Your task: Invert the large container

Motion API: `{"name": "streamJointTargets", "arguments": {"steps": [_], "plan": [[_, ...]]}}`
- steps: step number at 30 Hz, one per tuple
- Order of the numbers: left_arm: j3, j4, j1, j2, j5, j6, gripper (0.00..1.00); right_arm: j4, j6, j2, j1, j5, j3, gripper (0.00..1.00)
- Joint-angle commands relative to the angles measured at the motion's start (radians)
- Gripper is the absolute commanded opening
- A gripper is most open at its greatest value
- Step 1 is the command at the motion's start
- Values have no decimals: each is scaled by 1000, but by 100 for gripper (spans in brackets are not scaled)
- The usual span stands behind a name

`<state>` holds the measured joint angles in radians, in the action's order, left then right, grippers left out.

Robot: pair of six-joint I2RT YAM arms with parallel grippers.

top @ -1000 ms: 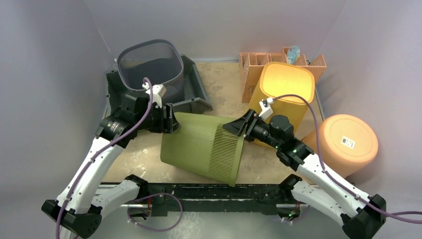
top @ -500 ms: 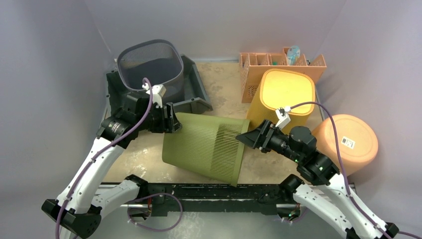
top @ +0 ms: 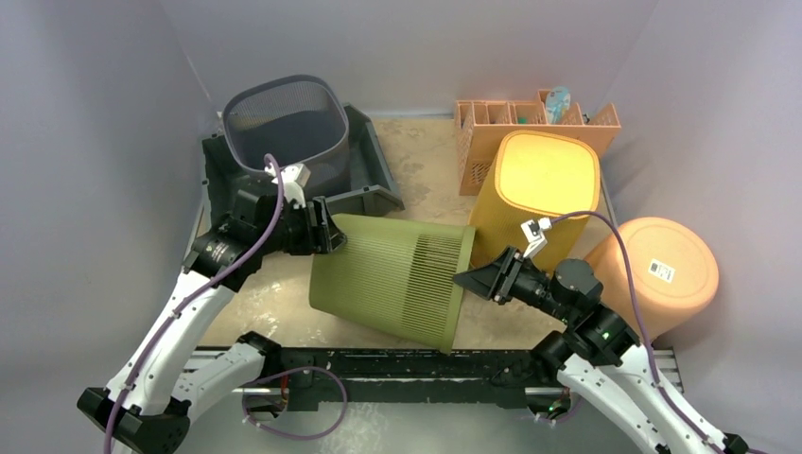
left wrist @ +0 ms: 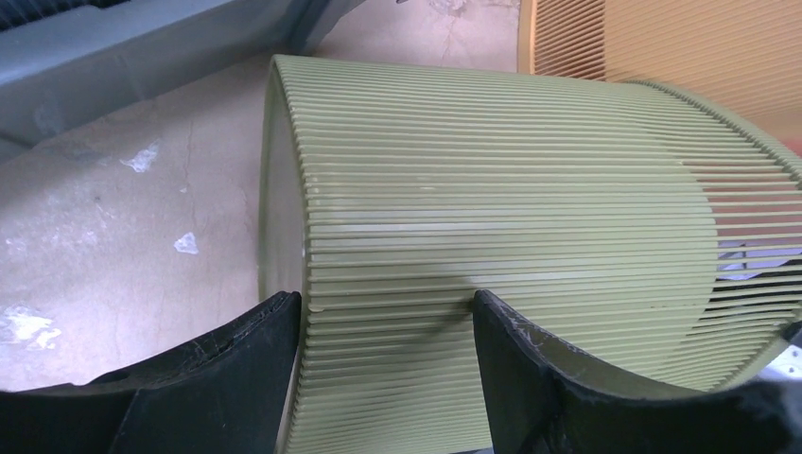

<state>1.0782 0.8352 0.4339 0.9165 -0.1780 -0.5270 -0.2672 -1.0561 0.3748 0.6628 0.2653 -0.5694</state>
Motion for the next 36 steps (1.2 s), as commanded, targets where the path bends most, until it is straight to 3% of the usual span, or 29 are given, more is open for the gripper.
{"name": "streamJointTargets", "arguments": {"steps": [1, 7, 10, 17, 29, 32, 36], "plan": [[-53, -37, 5, -32, -24, -65, 65, 149, -12, -20, 1, 25, 53, 40], [-40, -55, 5, -57, -56, -110, 54, 151, -29, -9, 0, 34, 60, 9], [17, -89, 5, -74, -107, -137, 46, 148, -50, -33, 0, 21, 64, 7], [73, -286, 5, -109, -273, -252, 38, 239, -79, -31, 1, 30, 120, 6], [187, -394, 5, -102, -322, -328, 37, 310, -75, 84, 1, 32, 153, 20], [120, -453, 6, -110, -338, -360, 37, 257, -70, 84, 1, -3, 161, 29], [-41, -715, 5, -120, -414, -534, 37, 242, -93, 51, 1, -41, 196, 41]]}}
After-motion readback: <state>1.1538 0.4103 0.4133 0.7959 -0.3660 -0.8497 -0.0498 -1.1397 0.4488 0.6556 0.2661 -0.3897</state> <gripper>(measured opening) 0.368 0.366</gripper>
